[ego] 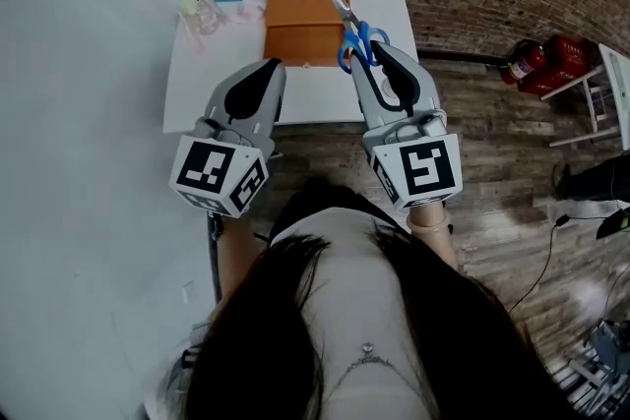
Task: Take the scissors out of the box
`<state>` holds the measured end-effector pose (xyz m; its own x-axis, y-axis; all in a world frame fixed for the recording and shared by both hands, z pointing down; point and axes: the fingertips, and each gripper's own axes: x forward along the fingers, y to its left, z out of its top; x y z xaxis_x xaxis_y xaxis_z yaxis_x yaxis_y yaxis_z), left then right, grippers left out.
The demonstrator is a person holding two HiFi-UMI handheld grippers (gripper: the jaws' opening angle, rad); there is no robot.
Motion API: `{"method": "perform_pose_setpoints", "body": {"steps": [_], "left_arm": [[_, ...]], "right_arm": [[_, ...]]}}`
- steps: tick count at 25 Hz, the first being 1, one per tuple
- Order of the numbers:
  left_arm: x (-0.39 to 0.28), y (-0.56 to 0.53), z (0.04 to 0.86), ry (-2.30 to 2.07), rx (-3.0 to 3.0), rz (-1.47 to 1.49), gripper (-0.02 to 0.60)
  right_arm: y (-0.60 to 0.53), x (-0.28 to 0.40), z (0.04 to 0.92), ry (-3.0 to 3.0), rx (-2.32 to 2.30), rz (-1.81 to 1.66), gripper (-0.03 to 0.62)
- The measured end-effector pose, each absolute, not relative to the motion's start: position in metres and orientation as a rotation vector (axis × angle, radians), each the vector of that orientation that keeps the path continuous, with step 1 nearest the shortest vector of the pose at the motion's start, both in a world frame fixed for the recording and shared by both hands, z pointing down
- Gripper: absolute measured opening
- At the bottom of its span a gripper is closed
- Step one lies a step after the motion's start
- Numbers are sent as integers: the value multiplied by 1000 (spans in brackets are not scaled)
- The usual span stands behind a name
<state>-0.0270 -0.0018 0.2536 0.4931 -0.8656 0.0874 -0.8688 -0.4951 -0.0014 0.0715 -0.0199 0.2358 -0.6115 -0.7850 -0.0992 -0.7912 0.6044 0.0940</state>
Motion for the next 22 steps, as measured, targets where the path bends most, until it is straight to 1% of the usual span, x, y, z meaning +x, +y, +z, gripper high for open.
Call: {"method": "perform_pose_setpoints", "body": {"steps": [22], "left_arm": [[-29, -27, 260, -1515, 2689, 145, 0]], "right_arm": [[-43, 67, 241, 2762, -1389, 184, 95]]}}
